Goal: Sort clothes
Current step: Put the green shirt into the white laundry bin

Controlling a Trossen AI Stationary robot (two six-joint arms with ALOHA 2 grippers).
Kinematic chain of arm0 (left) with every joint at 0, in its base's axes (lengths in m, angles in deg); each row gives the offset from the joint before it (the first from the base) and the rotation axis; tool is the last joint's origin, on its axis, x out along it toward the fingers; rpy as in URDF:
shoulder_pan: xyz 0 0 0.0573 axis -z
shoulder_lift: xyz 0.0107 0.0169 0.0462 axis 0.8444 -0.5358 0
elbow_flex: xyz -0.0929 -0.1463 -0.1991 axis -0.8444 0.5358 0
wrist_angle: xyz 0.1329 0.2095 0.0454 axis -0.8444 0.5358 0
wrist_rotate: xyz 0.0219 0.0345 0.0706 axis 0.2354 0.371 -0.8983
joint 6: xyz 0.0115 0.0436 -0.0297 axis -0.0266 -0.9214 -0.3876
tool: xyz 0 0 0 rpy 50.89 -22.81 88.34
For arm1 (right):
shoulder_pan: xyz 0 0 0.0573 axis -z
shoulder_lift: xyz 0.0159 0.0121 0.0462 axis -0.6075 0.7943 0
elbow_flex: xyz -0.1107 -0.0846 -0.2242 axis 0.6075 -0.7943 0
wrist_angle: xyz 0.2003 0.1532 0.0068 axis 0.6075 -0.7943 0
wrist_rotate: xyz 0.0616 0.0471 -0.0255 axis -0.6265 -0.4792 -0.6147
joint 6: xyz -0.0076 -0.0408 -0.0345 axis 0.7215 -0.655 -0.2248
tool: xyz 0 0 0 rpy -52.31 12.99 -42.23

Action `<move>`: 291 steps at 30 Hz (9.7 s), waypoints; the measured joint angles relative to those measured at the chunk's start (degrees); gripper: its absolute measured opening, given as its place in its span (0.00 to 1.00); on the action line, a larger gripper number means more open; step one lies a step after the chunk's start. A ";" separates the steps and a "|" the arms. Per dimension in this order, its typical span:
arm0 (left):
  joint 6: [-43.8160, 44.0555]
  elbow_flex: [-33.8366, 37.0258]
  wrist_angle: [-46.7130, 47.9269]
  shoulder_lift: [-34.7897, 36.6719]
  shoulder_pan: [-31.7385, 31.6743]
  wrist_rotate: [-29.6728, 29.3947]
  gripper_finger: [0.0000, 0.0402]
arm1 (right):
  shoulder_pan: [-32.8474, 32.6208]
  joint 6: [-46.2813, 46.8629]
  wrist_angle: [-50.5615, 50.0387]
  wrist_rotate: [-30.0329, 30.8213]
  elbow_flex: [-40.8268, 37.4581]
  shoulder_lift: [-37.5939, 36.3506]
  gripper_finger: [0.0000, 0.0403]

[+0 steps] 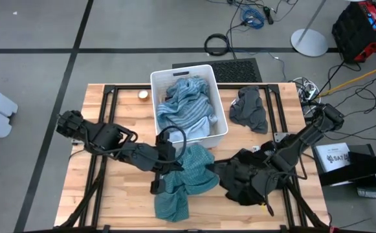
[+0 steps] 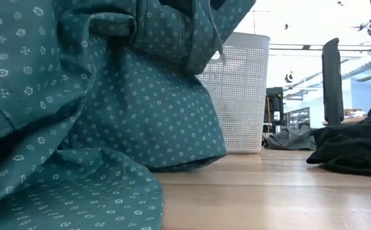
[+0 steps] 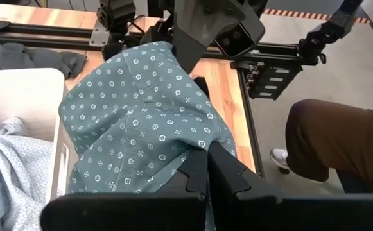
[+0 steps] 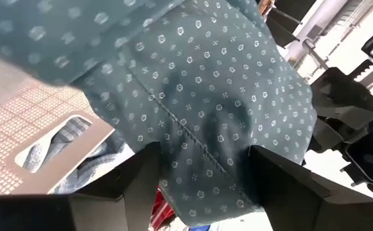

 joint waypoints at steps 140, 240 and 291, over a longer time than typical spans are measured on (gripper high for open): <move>-97.25 2.36 -86.69 7.94 20.25 -41.37 0.00 | 9.94 18.78 47.80 -33.37 11.73 -13.81 0.00; 16.58 33.53 -5.77 -9.94 1.79 3.91 0.40 | 28.33 114.77 14.63 -45.87 -36.24 5.34 0.70; 16.22 25.70 -5.72 8.87 16.28 -27.97 0.41 | 18.29 125.54 -1.85 -47.64 -10.19 1.89 0.02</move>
